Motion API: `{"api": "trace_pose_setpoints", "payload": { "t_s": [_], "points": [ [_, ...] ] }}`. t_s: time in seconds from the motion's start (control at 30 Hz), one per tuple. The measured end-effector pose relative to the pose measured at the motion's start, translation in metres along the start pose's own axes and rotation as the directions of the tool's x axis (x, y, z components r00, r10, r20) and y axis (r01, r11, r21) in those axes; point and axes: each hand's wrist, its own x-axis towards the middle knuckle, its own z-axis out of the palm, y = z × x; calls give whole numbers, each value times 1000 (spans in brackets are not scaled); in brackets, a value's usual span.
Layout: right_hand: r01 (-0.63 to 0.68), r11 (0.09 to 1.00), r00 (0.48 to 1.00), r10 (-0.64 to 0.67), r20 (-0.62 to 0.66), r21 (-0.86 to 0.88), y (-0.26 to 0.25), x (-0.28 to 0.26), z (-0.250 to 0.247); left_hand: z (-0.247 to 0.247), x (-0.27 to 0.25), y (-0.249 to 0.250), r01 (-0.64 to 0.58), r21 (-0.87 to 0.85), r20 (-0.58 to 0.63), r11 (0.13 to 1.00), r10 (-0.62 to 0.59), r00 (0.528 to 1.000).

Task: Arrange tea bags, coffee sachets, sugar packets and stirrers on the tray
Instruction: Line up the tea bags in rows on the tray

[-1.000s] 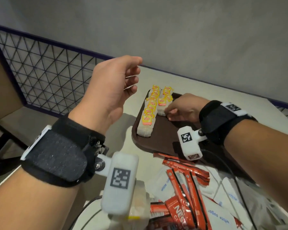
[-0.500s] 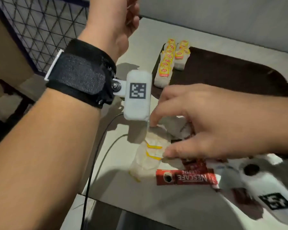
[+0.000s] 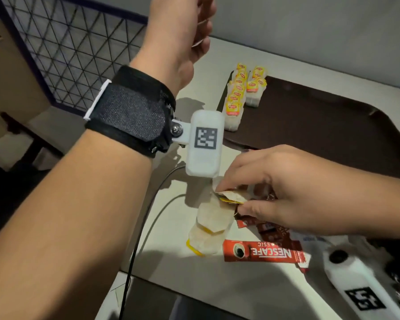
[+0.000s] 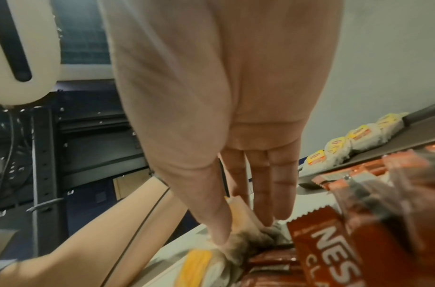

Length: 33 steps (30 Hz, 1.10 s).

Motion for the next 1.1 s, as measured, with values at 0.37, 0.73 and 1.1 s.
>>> {"api": "trace_pose_setpoints", "payload": {
  "t_s": [0.37,0.73,1.1],
  "points": [
    [8,933,991,41,-129,359,19,2,0,14,-11,-1,10,199,111,980,-33,993],
    [272,820,823,73,-564,504,56,-23,-71,43,-42,-13,136,320,495,938,-288,820],
    [209,839,684,241,-688,502,90,-39,-79,63,-72,-26,19,330,545,944,-207,813]
  ]
}}
